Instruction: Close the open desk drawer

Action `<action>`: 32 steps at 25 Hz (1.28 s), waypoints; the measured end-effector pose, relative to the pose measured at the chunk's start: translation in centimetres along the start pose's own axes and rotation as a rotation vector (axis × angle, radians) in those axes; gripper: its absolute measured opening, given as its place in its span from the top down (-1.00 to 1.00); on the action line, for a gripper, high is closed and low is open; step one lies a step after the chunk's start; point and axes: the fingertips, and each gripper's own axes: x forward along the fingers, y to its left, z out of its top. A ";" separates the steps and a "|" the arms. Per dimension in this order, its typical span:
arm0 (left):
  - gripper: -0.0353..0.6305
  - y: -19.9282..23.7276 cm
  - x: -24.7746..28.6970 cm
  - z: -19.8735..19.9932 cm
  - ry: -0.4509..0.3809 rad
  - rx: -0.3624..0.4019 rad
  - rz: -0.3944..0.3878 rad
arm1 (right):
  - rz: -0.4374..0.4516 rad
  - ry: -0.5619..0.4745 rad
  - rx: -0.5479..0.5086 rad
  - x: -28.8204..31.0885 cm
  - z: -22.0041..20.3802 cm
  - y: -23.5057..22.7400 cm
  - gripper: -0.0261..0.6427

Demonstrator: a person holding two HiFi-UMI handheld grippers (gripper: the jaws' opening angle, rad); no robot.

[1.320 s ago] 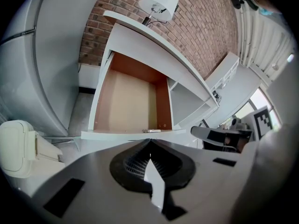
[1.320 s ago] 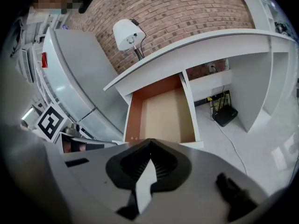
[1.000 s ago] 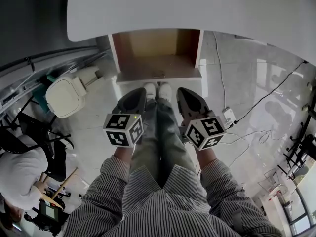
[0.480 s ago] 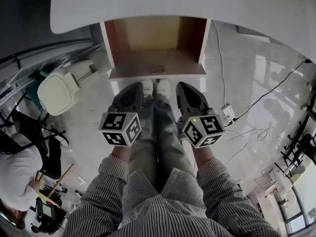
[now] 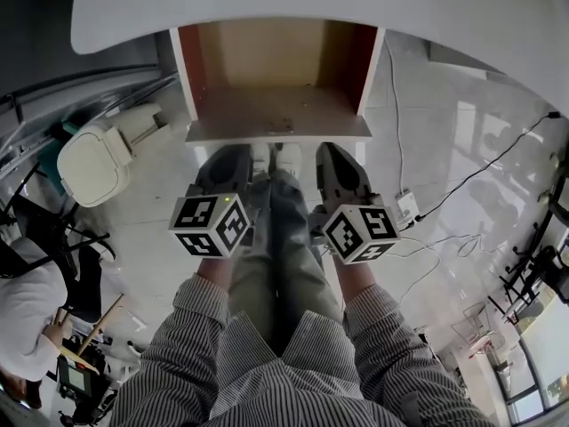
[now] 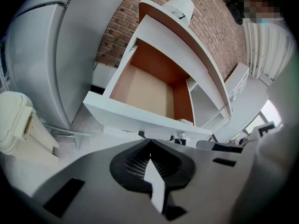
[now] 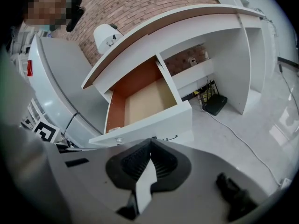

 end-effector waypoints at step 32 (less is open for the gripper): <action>0.86 -0.8 -0.3 2.1 -0.161 0.038 0.027 | 0.002 -0.095 -0.063 0.1 2.1 0.2 0.87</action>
